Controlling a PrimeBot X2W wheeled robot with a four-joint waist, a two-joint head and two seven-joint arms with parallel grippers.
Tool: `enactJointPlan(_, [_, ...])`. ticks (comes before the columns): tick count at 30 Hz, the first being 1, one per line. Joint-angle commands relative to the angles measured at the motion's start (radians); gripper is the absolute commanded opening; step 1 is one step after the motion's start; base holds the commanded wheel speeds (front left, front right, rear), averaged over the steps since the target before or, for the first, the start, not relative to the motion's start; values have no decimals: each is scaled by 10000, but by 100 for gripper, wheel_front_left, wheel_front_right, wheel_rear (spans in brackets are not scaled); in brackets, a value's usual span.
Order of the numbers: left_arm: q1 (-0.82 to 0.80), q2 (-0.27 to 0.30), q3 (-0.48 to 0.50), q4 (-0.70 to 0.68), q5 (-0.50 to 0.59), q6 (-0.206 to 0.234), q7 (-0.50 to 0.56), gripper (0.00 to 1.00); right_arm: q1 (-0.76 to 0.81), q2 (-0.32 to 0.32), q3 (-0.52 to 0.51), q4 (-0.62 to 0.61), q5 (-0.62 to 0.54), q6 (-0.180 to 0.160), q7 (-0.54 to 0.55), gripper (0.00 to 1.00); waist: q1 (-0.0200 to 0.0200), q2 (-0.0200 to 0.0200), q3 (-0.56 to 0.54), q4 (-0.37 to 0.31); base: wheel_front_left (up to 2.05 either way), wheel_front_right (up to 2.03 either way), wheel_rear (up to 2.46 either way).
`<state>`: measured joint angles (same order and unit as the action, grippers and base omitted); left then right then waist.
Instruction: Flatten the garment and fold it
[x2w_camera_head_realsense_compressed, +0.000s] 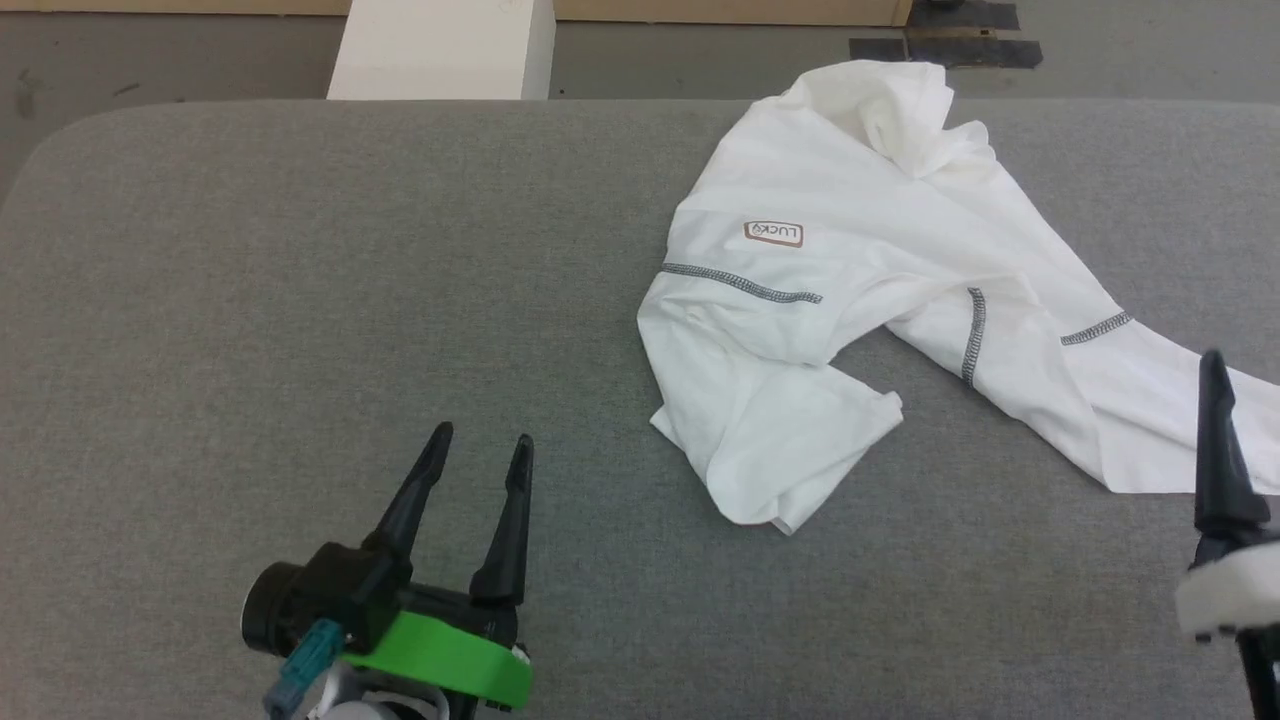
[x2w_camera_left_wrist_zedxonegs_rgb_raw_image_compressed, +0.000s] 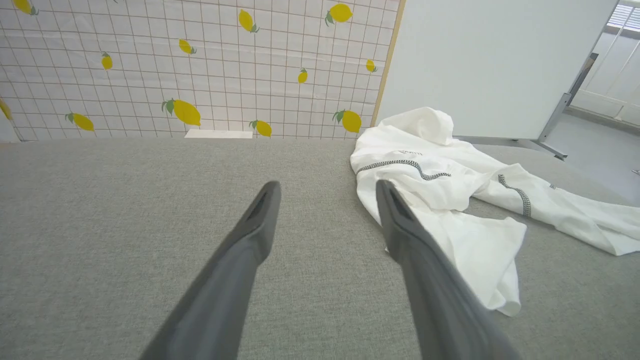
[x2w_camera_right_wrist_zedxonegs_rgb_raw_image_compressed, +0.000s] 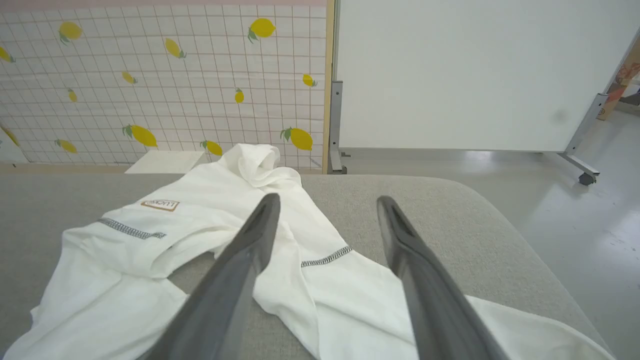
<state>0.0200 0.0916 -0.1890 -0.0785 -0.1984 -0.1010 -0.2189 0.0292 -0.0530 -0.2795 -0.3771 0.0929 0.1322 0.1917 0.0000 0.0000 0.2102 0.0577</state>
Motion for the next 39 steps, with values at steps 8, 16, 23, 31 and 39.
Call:
enactJointPlan(8, [-888, -61, -1605, -273, 541, -103, 2323, 100, 901, 25, 130, -55, 879, -15, -745, 100, 0, 0, 335, -396, 0, 0, 0])
enactJointPlan(16, [-2099, -327, -2857, 624, 518, 127, 4736, 100, 527, 26, 235, 18, 852, -15, -837, 100, 0, 0, 911, -618, 0, 0, 0])
enactJointPlan(23, [-2881, -393, -3040, 1854, 390, 984, 5455, 100, 187, 27, 498, 268, 965, -15, -1000, 100, 0, 0, 1517, -887, 0, 0, 0])
enactJointPlan(31, [-3132, -403, -2928, 2281, -158, 1082, 5109, 0, -20, 27, 407, 593, 991, -15, -1206, 100, 0, 0, 1409, -894, 0, 0, 0])
enactJointPlan(39, [-2142, 537, -828, 70, -601, 2332, 4339, 0, 224, 27, 191, 749, 1025, -15, -1224, 100, 0, 0, 516, -286, 0, 0, 0])
